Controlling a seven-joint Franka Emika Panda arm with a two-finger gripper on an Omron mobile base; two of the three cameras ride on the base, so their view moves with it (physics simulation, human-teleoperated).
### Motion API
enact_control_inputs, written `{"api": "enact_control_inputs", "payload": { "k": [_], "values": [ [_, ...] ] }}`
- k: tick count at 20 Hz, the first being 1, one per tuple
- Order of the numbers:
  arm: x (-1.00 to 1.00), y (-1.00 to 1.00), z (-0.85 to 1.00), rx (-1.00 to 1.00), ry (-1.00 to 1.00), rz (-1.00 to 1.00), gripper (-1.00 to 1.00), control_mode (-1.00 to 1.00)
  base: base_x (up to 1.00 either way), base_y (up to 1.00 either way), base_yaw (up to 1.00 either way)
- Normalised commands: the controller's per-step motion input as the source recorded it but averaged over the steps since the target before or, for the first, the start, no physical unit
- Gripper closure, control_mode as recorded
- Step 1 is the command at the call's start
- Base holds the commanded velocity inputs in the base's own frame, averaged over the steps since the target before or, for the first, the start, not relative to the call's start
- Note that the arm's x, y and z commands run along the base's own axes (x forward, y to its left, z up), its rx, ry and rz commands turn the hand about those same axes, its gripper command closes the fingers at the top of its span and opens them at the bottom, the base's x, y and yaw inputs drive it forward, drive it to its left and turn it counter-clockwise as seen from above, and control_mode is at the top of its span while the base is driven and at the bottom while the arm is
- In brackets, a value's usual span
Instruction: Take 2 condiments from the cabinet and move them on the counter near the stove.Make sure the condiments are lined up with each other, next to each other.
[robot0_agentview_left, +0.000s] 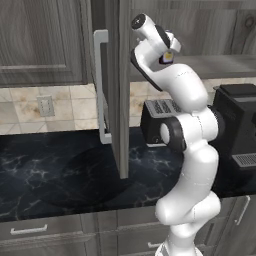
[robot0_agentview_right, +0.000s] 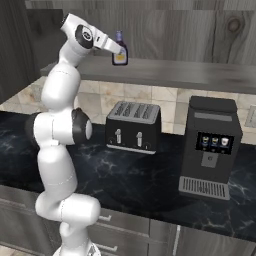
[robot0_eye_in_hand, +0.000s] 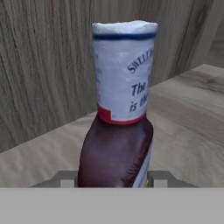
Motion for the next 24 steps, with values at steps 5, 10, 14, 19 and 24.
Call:
{"api": "enact_control_inputs", "payload": {
  "k": [5, 10, 14, 19, 24],
  "values": [
    [-0.39, 0.00, -0.11, 0.00, -0.09, 0.01, 1.00, -1.00, 0.00, 0.00, 0.00],
    [-0.46, 0.00, -0.09, 0.00, -0.09, 0.00, 1.00, -1.00, 0.00, 0.00, 0.00],
    [-0.63, 0.00, -0.01, 0.00, -0.09, 0.00, 1.00, -1.00, 0.00, 0.00, 0.00],
    [-0.73, -0.03, 0.02, 0.00, -0.06, 0.04, 1.00, -1.00, 0.00, 0.00, 0.00],
    [-0.79, -0.10, 0.00, 0.00, -0.04, 0.15, 1.00, -1.00, 0.00, 0.00, 0.00]
  ]
}}
